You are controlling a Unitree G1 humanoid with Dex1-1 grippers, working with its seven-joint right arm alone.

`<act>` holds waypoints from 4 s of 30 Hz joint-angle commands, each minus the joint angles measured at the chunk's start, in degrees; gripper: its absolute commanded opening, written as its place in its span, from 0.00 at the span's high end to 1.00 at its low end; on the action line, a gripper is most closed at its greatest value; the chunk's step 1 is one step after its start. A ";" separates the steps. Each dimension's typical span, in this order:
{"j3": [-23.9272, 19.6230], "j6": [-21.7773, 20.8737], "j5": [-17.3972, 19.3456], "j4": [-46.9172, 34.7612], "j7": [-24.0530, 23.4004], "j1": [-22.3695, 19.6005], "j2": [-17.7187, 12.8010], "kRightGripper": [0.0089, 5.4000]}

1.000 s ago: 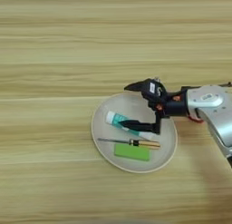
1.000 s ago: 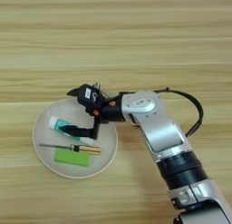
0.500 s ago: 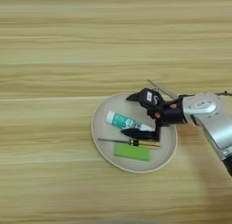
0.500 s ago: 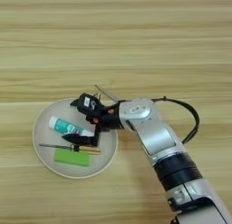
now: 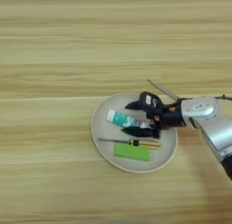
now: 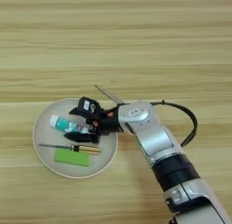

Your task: Move the objects on the table

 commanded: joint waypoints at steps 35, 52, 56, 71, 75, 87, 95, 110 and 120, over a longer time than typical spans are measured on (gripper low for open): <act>-6.15 -2.65 3.02 -6.34 -1.35 -5.31 -2.37 0.69; -14.27 -4.61 3.95 -3.05 -3.20 -9.78 -6.90 0.69; -14.40 -6.51 2.95 2.56 -3.95 -11.41 -7.12 0.69; -11.89 -12.17 -0.60 16.65 -5.49 -14.13 -5.61 0.69; -11.67 -13.20 -1.13 19.55 -5.76 -14.82 -5.33 0.69; -10.78 -15.51 -2.82 25.11 -6.74 -16.16 -4.95 0.69; -10.49 -16.84 -3.64 28.33 -7.22 -17.05 -4.80 0.69; -10.04 -18.56 -4.83 32.78 -7.47 -18.00 -3.97 0.69; -10.21 -18.59 -4.69 33.12 -7.30 -18.23 -3.71 0.69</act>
